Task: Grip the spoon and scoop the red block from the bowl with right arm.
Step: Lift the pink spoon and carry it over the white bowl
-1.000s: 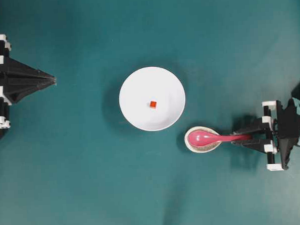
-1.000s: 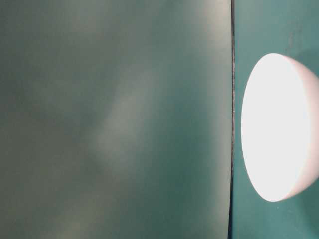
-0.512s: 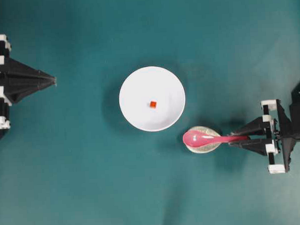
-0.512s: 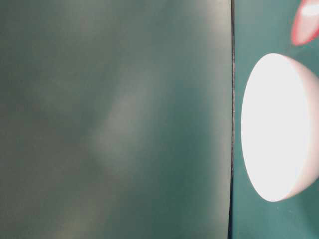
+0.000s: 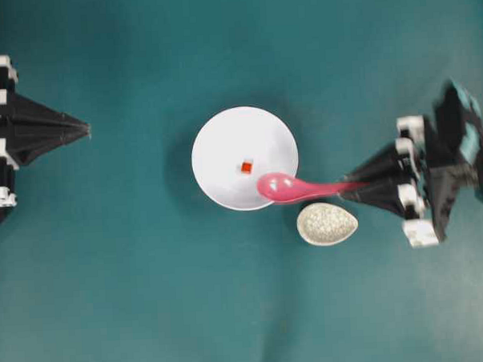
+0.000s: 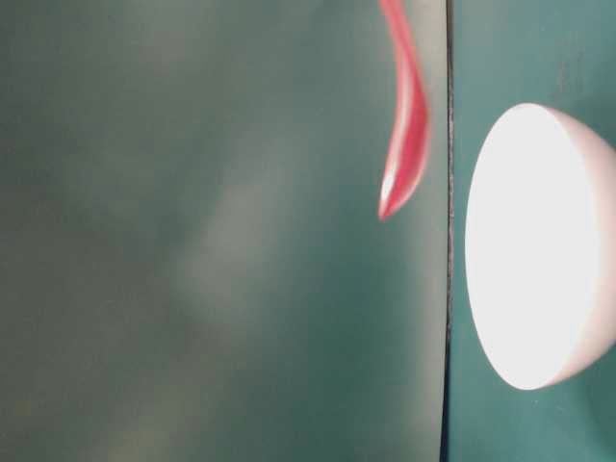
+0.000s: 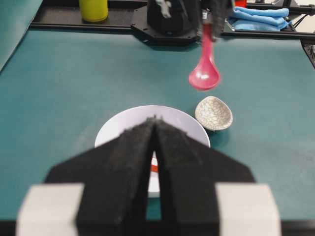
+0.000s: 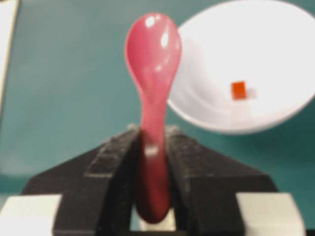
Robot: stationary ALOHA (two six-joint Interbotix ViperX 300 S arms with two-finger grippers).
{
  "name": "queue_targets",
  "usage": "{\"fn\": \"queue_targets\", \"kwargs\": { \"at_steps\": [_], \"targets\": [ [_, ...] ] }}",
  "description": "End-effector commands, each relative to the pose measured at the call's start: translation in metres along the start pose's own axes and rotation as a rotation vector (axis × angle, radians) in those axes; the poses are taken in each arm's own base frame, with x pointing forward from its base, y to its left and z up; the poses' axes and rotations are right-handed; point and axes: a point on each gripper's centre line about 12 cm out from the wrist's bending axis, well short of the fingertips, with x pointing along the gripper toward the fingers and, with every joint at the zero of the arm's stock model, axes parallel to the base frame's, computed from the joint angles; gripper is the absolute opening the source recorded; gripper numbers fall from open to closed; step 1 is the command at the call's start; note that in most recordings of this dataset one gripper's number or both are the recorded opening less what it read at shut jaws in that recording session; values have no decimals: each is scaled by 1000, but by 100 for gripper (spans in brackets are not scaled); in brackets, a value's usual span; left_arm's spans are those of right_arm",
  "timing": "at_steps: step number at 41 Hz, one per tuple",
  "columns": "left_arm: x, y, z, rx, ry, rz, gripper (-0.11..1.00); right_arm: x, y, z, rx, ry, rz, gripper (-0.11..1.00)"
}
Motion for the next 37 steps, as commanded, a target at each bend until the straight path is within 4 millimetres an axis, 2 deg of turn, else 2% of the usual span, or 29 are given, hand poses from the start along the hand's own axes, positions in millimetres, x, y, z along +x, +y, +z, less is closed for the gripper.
{"fn": "queue_targets", "kwargs": {
  "at_steps": [1, 8, 13, 28, 37],
  "targets": [
    [2, 0, 10, 5, -23, -1, 0, 3, -3, 31, 57, 67, 20, 24],
    [3, 0, 10, 3, -21, 1, 0, 11, -10, 68, 82, 235, 58, 24],
    [3, 0, 10, 3, -21, 1, 0, 22, -9, 83, 49, 321, 73, 24],
    [3, 0, 9, 3, -20, 1, 0, 76, -12, 93, 116, 573, 28, 24],
    [3, 0, 8, 3, -15, 1, 0, 90, -21, 94, 99, 737, -86, 24]
  ]
}}
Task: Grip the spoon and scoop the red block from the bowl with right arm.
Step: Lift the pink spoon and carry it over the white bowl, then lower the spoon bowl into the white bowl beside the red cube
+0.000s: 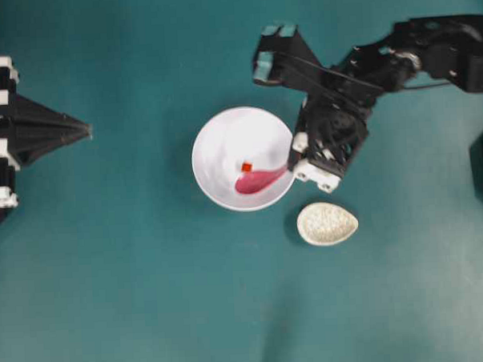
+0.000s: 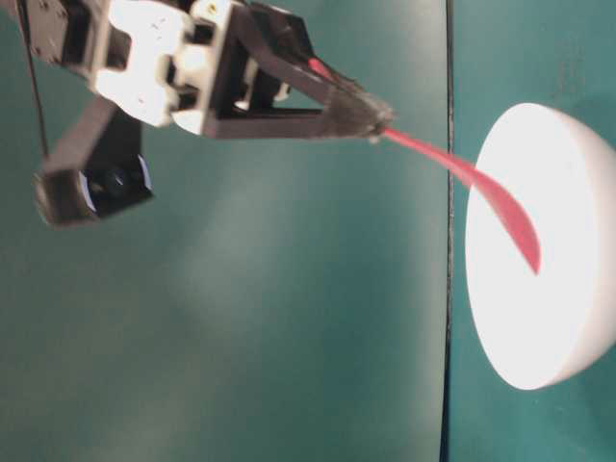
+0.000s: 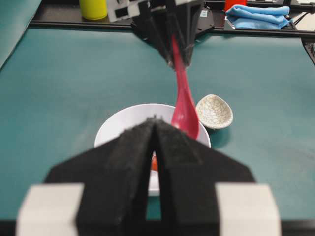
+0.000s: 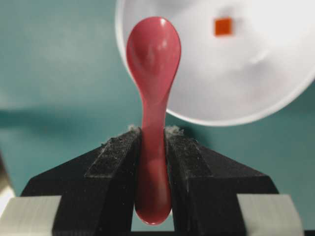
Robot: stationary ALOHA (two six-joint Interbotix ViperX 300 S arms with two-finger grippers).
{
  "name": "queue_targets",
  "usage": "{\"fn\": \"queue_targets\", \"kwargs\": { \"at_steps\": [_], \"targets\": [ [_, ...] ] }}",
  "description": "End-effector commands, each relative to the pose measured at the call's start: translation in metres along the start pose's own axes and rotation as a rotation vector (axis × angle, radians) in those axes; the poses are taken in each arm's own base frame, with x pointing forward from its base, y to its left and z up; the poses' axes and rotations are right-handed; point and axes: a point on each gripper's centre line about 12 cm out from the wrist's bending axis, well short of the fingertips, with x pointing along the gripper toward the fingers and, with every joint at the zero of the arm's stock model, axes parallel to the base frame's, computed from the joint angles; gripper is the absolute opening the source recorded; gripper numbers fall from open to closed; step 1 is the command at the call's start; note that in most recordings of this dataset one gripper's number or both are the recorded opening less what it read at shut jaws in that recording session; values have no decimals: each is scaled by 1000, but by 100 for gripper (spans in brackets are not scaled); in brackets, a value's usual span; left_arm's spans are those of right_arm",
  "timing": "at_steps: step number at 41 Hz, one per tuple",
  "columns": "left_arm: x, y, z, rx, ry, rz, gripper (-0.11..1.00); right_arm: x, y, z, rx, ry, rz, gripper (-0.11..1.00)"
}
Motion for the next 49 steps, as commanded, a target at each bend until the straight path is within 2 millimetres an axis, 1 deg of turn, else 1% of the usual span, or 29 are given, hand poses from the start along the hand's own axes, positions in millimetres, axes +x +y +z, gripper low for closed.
{"fn": "queue_targets", "kwargs": {
  "at_steps": [1, 9, 22, 37, 49],
  "targets": [
    [2, 0, 8, 3, -18, 1, 0, -11, 4, 12, -33, 6, -46, 24],
    [2, 0, 8, 8, -18, 1, 0, -5, -4, 14, -83, 55, -137, 24],
    [2, 0, 8, 12, -18, 1, 0, 14, -12, 15, -91, 86, -157, 24],
    [2, 0, 8, 26, -17, 1, 0, 31, -12, 24, -120, 22, -152, 24],
    [2, 0, 7, 26, -15, 1, 0, 36, -15, 30, -123, -32, -165, 24]
  ]
}}
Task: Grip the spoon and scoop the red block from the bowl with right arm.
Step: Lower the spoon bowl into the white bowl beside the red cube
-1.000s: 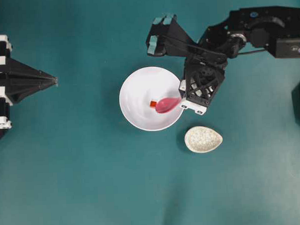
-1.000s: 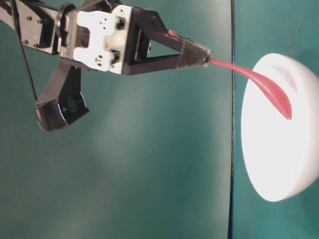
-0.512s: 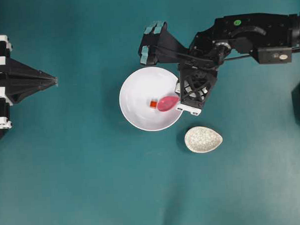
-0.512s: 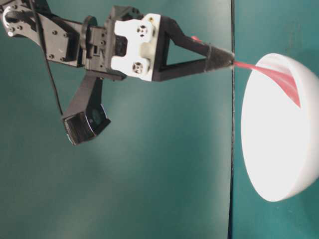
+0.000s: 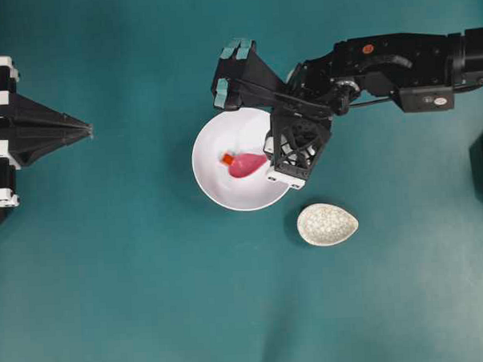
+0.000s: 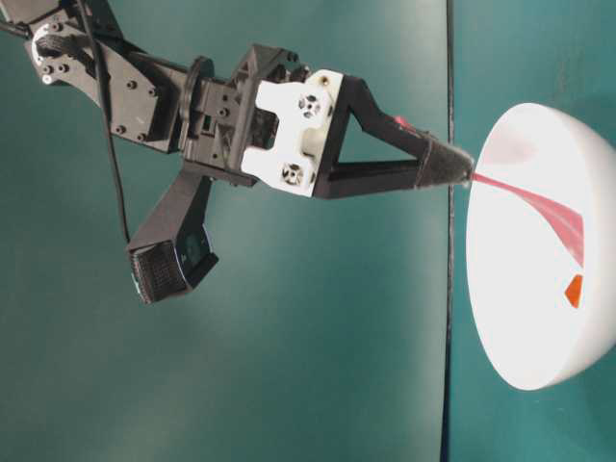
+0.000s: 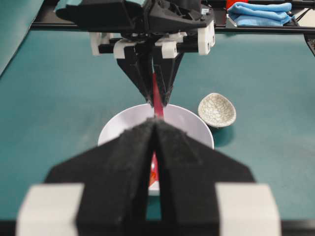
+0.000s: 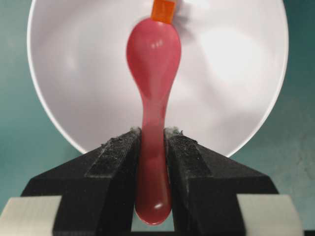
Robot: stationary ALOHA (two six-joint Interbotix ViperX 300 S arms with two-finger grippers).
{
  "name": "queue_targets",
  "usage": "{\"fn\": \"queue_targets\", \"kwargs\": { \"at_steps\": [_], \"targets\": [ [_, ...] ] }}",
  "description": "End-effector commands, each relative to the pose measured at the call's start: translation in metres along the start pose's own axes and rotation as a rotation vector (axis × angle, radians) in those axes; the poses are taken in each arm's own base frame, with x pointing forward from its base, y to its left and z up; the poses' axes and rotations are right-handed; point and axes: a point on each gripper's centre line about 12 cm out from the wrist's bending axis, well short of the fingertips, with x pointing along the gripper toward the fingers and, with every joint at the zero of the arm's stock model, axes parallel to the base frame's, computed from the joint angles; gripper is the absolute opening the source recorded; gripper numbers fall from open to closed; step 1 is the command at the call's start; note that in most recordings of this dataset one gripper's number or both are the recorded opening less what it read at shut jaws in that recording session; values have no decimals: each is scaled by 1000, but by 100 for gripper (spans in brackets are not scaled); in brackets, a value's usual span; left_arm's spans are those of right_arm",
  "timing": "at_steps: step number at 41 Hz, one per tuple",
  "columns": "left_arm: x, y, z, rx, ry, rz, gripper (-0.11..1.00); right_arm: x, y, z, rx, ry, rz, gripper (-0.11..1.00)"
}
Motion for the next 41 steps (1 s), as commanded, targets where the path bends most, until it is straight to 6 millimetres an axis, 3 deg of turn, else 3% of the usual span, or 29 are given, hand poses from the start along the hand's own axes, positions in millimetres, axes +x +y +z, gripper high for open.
{"fn": "queue_targets", "kwargs": {
  "at_steps": [1, 30, 41],
  "targets": [
    [2, 0, 7, 3, -17, 0, 0, -12, 3, 11, -13, -61, -5, 24],
    [2, 0, 7, 2, -17, -2, 0, -9, 0, 15, 14, -148, -16, 24],
    [2, 0, 7, 2, -15, 0, 0, -11, 3, -1, 2, -211, -6, 24]
  ]
}}
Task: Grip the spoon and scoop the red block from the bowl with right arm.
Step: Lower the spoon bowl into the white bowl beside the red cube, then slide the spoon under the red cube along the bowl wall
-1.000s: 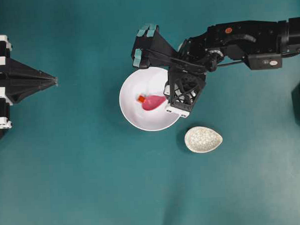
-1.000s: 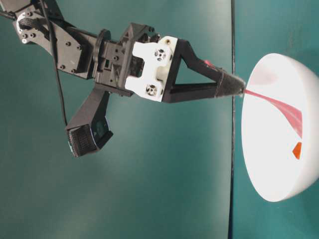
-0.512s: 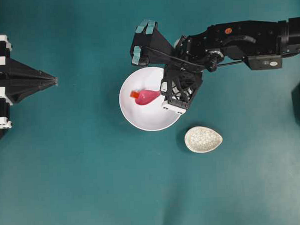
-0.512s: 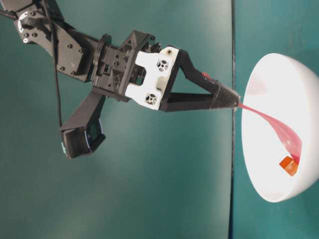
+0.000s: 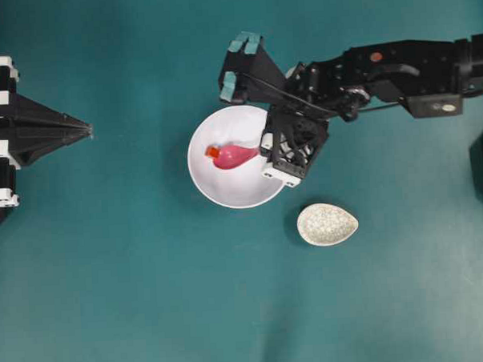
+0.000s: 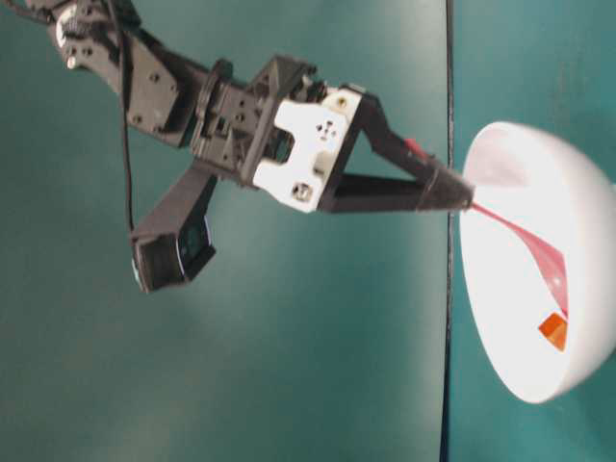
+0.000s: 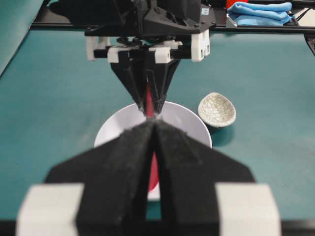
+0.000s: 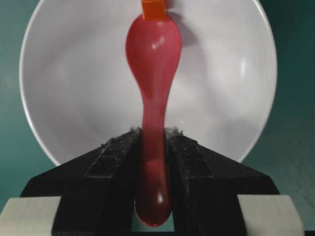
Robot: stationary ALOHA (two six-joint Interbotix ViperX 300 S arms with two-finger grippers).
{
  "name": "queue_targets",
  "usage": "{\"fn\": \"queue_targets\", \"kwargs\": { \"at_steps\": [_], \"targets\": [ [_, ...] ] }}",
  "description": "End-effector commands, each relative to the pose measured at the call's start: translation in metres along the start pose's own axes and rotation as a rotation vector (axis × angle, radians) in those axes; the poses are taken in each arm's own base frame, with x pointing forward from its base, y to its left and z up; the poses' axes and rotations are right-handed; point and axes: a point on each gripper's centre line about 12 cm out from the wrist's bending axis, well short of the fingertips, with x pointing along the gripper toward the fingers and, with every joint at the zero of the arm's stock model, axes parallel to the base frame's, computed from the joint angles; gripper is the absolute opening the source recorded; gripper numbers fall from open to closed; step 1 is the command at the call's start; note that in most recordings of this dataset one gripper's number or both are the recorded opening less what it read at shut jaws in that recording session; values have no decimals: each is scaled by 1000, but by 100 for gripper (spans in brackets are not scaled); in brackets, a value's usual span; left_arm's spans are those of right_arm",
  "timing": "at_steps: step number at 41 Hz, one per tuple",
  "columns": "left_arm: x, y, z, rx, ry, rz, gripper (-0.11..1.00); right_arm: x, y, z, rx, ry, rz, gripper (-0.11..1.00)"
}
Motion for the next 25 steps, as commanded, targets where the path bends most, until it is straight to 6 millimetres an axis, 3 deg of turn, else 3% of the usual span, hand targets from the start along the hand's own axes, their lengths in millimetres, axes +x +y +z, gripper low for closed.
{"fn": "queue_targets", "kwargs": {
  "at_steps": [1, 14, 25],
  "targets": [
    [2, 0, 8, 3, -20, 1, 0, -17, 8, 3, -14, -78, 20, 24],
    [2, 0, 8, 3, -20, 1, 0, -26, 5, -17, -16, -199, 32, 24],
    [2, 0, 9, 1, -21, 1, 0, -20, 0, -31, -14, -184, 25, 24]
  ]
}}
